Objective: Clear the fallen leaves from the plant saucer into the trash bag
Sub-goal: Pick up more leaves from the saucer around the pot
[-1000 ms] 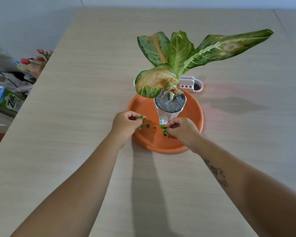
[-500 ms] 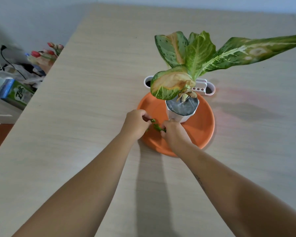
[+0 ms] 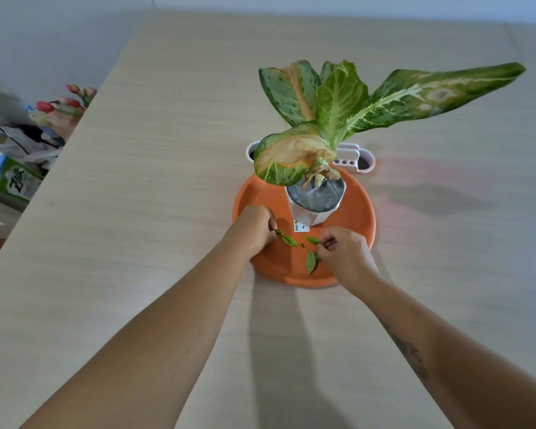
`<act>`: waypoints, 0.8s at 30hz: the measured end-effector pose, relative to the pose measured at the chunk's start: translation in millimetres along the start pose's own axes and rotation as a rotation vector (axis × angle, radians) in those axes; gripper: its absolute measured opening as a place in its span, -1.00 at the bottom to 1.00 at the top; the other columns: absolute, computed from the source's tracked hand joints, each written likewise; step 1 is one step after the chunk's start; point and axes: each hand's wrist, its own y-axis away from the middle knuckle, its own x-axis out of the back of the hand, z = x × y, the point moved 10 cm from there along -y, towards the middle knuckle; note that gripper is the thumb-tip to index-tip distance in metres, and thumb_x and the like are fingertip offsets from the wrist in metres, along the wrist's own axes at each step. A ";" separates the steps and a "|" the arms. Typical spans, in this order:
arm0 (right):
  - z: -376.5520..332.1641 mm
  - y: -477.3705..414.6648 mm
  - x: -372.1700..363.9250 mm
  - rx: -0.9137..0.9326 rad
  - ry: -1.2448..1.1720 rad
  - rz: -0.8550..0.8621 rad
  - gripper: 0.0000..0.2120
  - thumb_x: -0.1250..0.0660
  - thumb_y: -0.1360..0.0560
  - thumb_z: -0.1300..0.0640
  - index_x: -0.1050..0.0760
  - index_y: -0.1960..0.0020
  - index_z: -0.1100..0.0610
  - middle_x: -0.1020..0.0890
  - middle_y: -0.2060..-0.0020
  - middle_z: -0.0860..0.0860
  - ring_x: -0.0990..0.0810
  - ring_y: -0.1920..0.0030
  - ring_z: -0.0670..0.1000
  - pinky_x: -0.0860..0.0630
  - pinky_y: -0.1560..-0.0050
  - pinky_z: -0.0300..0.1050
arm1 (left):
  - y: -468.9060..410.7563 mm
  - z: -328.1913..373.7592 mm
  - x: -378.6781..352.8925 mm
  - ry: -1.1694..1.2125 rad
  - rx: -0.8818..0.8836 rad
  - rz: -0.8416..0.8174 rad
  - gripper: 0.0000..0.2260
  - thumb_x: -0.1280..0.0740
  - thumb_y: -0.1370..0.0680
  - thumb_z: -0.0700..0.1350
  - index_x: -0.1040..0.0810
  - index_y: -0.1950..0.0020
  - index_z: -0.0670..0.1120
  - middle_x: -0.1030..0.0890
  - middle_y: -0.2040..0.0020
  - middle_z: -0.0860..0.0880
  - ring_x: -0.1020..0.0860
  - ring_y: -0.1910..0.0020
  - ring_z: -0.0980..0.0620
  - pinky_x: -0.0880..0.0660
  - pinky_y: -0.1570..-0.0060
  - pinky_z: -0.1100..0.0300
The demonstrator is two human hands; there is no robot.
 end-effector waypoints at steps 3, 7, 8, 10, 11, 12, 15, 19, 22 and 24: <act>9.9 3.2 8.0 -0.078 -0.121 -0.008 -0.93 -0.37 -0.40 0.33 -0.60 0.17 0.20 -0.55 0.35 -0.02 -0.49 0.31 -0.06 -0.48 0.23 -0.23 | 3.3 1.4 0.2 0.042 -0.057 0.058 -0.79 -0.34 -0.51 -0.15 -0.62 -0.12 -0.13 -0.63 -0.11 -0.09 -0.60 -0.11 -0.12 -0.51 -0.10 0.14; -0.6 -0.2 2.4 -0.027 -0.077 -0.025 -0.92 -0.38 -0.41 0.32 -0.60 0.14 0.19 -0.57 0.30 -0.01 -0.48 0.29 -0.08 -0.49 0.21 -0.25 | 24.4 -9.0 22.4 0.265 -0.121 0.332 -0.85 -0.41 -0.43 -0.15 -0.65 0.03 -0.14 -0.67 0.12 -0.10 -0.63 0.11 -0.07 -0.52 0.13 0.18; -5.0 -1.1 -1.8 -0.004 -0.048 -0.036 -0.92 -0.38 -0.42 0.32 -0.61 0.13 0.20 -0.58 0.27 0.01 -0.50 0.27 -0.07 -0.51 0.17 -0.22 | 28.5 -9.9 26.5 0.304 -0.136 0.358 -0.86 -0.43 -0.43 -0.14 -0.65 0.05 -0.15 -0.66 0.15 -0.08 -0.62 0.16 -0.04 -0.52 0.19 0.22; -12.5 -2.3 -9.7 0.032 0.011 -0.067 -0.92 -0.37 -0.41 0.33 -0.61 0.12 0.23 -0.59 0.24 0.05 -0.53 0.24 -0.02 -0.55 0.12 -0.10 | 34.9 -11.2 25.1 0.327 -0.151 0.329 -0.88 -0.43 -0.44 -0.14 -0.64 0.06 -0.15 -0.64 0.20 -0.06 -0.60 0.24 -0.01 -0.47 0.34 0.35; -14.5 -3.1 -12.1 0.048 0.047 -0.085 -0.92 -0.36 -0.41 0.34 -0.61 0.13 0.25 -0.59 0.24 0.07 -0.53 0.23 0.00 -0.55 0.11 -0.06 | 36.2 -9.9 22.3 0.324 -0.157 0.300 -0.89 -0.42 -0.46 -0.14 -0.63 0.06 -0.15 -0.64 0.20 -0.07 -0.60 0.26 -0.02 -0.44 0.39 0.37; -15.5 -4.0 -12.1 0.057 0.088 -0.107 -0.92 -0.35 -0.39 0.36 -0.61 0.14 0.26 -0.59 0.25 0.08 -0.53 0.23 0.02 -0.55 0.11 -0.03 | 37.1 -7.7 19.5 0.313 -0.162 0.274 -0.89 -0.41 -0.47 -0.14 -0.63 0.06 -0.15 -0.64 0.18 -0.10 -0.60 0.26 -0.03 -0.43 0.40 0.36; -8.5 -6.7 -9.5 0.055 0.164 -0.198 -0.90 -0.35 -0.37 0.36 -0.62 0.17 0.24 -0.59 0.28 0.07 -0.55 0.26 0.03 -0.58 0.14 0.01 | 36.0 4.0 11.5 0.243 -0.183 0.215 -0.86 -0.39 -0.48 -0.17 -0.64 0.00 -0.17 -0.67 0.08 -0.14 -0.64 0.13 -0.09 -0.50 0.25 0.27; -2.3 0.7 -18.5 0.085 0.227 -0.273 -0.80 -0.40 -0.36 0.33 -0.63 0.03 0.21 -0.57 0.19 0.03 -0.53 0.15 0.00 -0.58 0.01 -0.02 | 30.4 23.2 -0.3 0.146 -0.225 0.138 -0.82 -0.35 -0.51 -0.21 -0.65 -0.08 -0.15 -0.66 -0.03 -0.10 -0.62 -0.05 -0.09 -0.49 0.01 0.22; 0.3 6.7 -25.8 0.119 0.262 -0.242 -0.71 -0.46 -0.33 0.28 -0.59 -0.05 0.21 -0.55 0.07 0.08 -0.49 0.05 0.04 -0.49 -0.01 -0.05 | 31.6 27.2 -13.7 0.065 -0.226 0.056 -0.78 -0.35 -0.52 -0.18 -0.60 -0.16 -0.15 -0.63 -0.09 -0.07 -0.59 -0.05 -0.04 -0.42 0.01 0.29; -5.1 9.7 -28.7 0.149 0.252 -0.217 -0.78 -0.43 -0.34 0.28 -0.59 0.02 0.22 -0.56 0.06 0.13 -0.52 0.06 0.10 -0.48 0.05 -0.04 | 29.8 29.7 -11.0 0.017 -0.250 0.086 -0.78 -0.36 -0.52 -0.15 -0.61 -0.15 -0.13 -0.63 -0.10 -0.05 -0.59 -0.09 -0.06 -0.45 -0.02 0.23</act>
